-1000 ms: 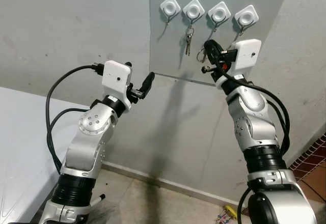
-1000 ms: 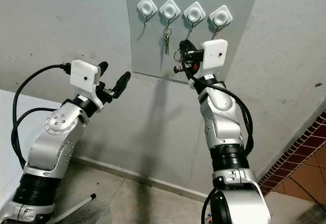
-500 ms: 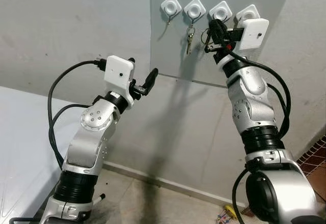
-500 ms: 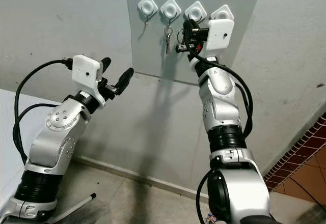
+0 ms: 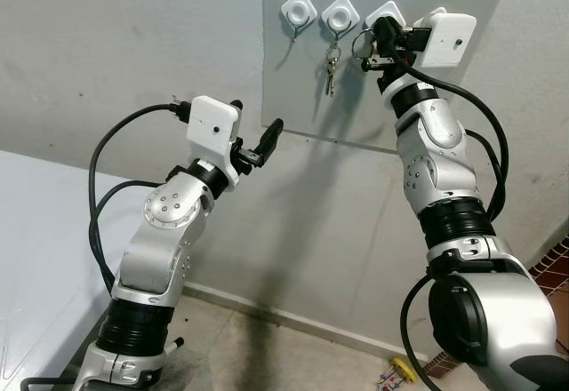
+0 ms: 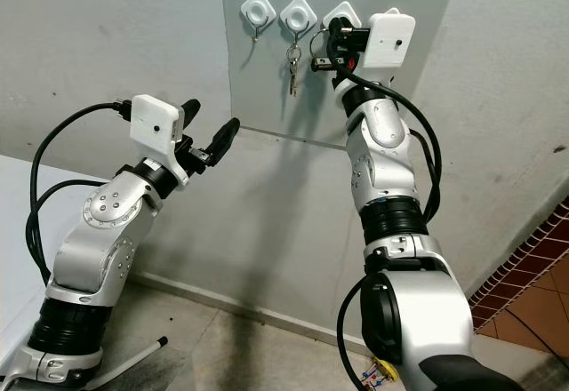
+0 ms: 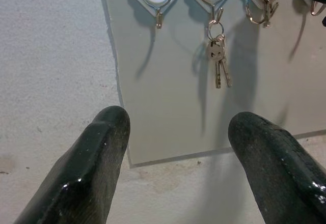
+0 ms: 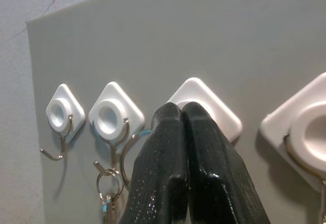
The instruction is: Hang keys on a hook
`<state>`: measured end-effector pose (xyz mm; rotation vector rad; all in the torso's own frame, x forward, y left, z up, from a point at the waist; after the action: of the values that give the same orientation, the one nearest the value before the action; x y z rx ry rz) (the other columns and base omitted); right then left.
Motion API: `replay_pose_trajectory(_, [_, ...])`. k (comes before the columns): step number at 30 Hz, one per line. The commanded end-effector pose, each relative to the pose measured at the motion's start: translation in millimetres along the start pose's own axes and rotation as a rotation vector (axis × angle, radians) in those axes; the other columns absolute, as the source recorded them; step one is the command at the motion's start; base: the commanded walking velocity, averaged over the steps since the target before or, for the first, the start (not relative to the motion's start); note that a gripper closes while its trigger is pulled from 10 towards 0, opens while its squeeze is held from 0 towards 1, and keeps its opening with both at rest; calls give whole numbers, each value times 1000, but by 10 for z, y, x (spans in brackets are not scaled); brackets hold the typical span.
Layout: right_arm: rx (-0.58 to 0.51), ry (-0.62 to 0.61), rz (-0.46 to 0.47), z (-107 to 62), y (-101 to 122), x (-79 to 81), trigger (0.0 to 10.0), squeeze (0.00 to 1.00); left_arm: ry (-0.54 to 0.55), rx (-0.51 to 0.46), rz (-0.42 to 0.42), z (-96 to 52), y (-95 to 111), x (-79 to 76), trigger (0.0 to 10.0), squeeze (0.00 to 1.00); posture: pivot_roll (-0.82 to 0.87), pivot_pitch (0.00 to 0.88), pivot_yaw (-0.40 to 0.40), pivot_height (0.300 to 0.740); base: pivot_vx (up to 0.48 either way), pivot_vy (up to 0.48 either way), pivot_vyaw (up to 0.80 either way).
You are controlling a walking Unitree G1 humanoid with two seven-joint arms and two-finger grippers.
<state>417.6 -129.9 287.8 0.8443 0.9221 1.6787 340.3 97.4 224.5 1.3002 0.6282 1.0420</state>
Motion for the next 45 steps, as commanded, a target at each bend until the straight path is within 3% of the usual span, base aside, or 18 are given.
replay_pose_trajectory(1, [-32,3,-23,-21,35,-53,10000,0,-5,-9,1,1,50,-15,10000,0,-73,0,-31,728,0,0,0])
replay_pose_trajectory(3, [-12,7,22,-41,-14,-71,10000,0,-5,-8,0,0,48,-15,10000,0,-73,0,-31,728,0,0,0])
replay_pose_trajectory(8, [-10,4,27,-39,-20,-73,10000,0,-5,-8,0,-1,49,-15,10000,0,-73,0,-31,728,0,0,0])
replay_pose_trajectory(10, [-77,69,70,-161,7,-108,10000,0,3,-6,-4,-3,49,-2,10000,0,-76,0,-27,728,0,0,0])
replay_pose_trajectory(20, [-63,78,61,-254,-64,-155,10000,0,7,-3,-3,-2,62,37,10000,0,-80,0,-11,728,0,0,0])
replay_pose_trajectory(30, [-35,64,109,-264,-123,-157,10000,0,21,3,-9,-17,61,71,10000,0,-77,0,-7,728,0,0,0])
replay_pose_trajectory(36, [-17,14,244,-204,-118,-193,10000,0,23,1,-19,-12,68,67,10000,0,-74,0,-8,728,0,0,0])
replay_pose_trajectory(38, [-36,-16,370,-151,-59,-198,10000,0,28,3,-24,-14,62,69,10000,0,-75,0,-10,728,0,0,0])
replay_pose_trajectory(43, [-91,10,384,-137,34,-185,10000,0,30,5,-26,-19,60,68,10000,0,-73,0,-12,728,0,0,0])
replay_pose_trajectory(45, [-144,21,458,-130,111,-188,10000,0,33,5,-30,-25,57,69,10000,0,-72,0,-14,728,0,0,0])
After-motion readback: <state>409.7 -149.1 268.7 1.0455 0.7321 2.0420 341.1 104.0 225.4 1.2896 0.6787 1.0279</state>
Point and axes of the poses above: a point about 5 cm out from each wrist's last joint towards the gripper, its own z axis pointing out of the wrist towards the gripper, its own y axis along the axis of the wrist's last joint, x = y × z, the point moved 2 cm from there along z, pointing out of the wrist towards the gripper, and after that the axes turned 2 degrees about z, right-handed, at the moved point
